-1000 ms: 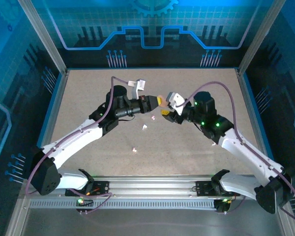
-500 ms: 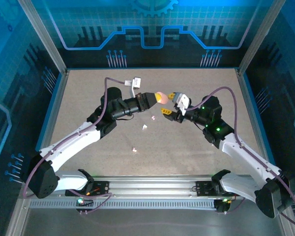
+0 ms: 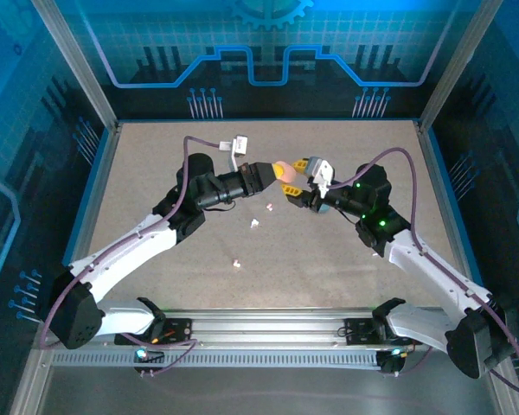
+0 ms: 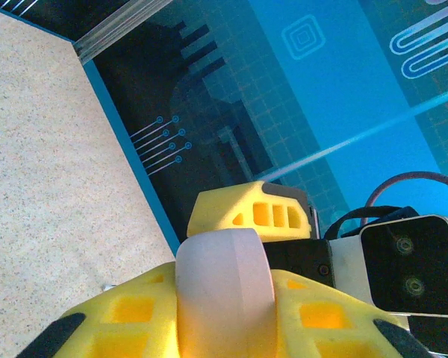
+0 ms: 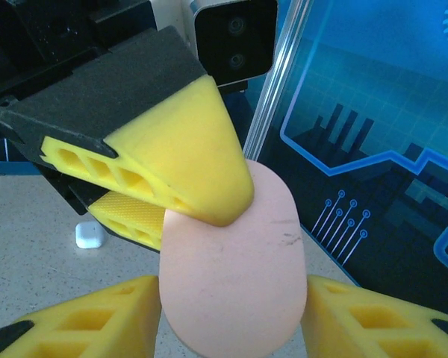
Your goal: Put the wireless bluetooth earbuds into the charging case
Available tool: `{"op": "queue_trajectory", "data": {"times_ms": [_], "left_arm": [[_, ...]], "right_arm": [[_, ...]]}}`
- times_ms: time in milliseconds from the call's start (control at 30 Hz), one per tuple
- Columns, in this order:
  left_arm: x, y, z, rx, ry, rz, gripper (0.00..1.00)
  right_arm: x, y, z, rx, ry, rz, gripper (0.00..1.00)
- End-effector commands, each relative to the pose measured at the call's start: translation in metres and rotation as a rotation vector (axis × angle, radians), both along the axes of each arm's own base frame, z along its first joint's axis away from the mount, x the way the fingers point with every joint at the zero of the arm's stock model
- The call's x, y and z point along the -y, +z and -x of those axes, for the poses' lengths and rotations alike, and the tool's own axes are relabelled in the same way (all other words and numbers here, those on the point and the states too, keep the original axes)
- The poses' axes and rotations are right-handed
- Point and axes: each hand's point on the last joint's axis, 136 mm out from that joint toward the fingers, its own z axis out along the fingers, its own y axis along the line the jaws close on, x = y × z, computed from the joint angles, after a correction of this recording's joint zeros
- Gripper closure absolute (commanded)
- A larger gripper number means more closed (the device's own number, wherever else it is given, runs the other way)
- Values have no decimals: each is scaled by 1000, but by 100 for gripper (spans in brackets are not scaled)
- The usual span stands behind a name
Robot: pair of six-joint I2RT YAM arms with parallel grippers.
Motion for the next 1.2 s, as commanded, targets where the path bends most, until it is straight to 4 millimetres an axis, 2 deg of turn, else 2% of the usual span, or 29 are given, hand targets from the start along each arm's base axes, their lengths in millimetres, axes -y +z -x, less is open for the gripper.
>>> {"op": "queue_trajectory", "data": {"times_ms": [0,167,233,367,467,567,700,767,900,967,1067,1167], "left_arm": [[-5,15,8,45,-15,27,84],[-4,14,7,42,-12,25,84],[-4,14,7,42,-13,25,83],[-5,13,7,49,-9,17,81],[-7,12,7,84,0,-5,72],[-10,13,11,172,6,-53,55],[-18,13,22,379,2,-160,36],[-21,10,31,516,-8,-218,31],[-23,4,55,796,-77,-297,29],[-22,0,61,874,-102,-331,30],[-18,-4,68,939,-156,-354,34],[-16,1,70,959,-174,-337,37]], "right_arm": [[7,25,1,71,-14,-47,48],[6,26,3,68,1,-48,49],[5,25,3,65,6,-46,56],[4,24,5,51,26,-44,62],[3,24,11,14,72,-39,65],[1,23,18,-64,138,-23,66],[-2,19,30,-173,249,-4,66],[-4,18,38,-222,312,3,66],[-9,19,49,-303,415,23,67],[-11,19,54,-346,462,32,67],[-14,21,60,-394,533,42,67],[-16,18,60,-424,558,53,68]]}}
